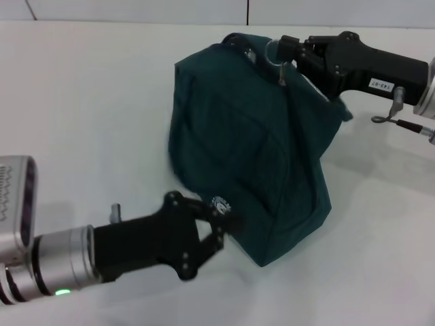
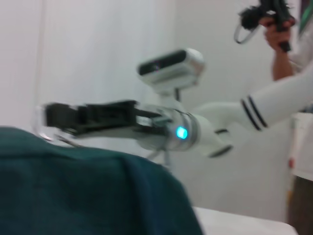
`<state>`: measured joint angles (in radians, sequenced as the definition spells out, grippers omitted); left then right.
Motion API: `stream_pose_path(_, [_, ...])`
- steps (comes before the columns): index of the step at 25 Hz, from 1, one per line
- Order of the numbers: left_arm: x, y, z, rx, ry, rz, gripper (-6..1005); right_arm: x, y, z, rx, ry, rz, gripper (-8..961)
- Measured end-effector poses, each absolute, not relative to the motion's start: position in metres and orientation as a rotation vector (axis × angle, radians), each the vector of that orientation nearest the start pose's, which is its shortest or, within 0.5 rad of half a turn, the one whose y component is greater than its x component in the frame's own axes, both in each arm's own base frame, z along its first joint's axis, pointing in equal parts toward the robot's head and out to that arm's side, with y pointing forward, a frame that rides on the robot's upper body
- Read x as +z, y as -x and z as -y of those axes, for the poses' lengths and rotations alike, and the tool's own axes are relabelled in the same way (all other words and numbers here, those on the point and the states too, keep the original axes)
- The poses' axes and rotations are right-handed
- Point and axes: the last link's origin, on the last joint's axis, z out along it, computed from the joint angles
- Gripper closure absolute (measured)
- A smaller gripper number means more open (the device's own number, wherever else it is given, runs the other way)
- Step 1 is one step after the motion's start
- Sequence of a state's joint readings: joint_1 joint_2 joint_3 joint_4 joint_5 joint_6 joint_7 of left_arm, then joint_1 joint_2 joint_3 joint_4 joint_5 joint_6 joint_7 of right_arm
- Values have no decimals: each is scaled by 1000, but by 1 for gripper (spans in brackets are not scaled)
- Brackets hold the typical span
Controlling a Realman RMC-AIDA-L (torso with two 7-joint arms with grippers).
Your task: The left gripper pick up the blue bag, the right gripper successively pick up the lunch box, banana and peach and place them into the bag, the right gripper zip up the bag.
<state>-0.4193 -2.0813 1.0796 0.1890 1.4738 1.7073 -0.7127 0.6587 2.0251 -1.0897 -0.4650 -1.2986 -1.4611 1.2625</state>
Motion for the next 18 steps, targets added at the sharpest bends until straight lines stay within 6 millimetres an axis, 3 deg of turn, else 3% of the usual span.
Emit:
stream_pose_path(5, [-57,262,-242,-1215,2584,316,949,-7,-185,-362,1220,2609,-454,941])
stream_pose_path(11, [-56,255,-243,-1300,2633,491,915,-11,-185,-354,1250,2639,-458,941])
stream_pose_path(18, [-52,246,-247,-1383,2627,527,776,-16,-169,-350,1296,2708,-403,941])
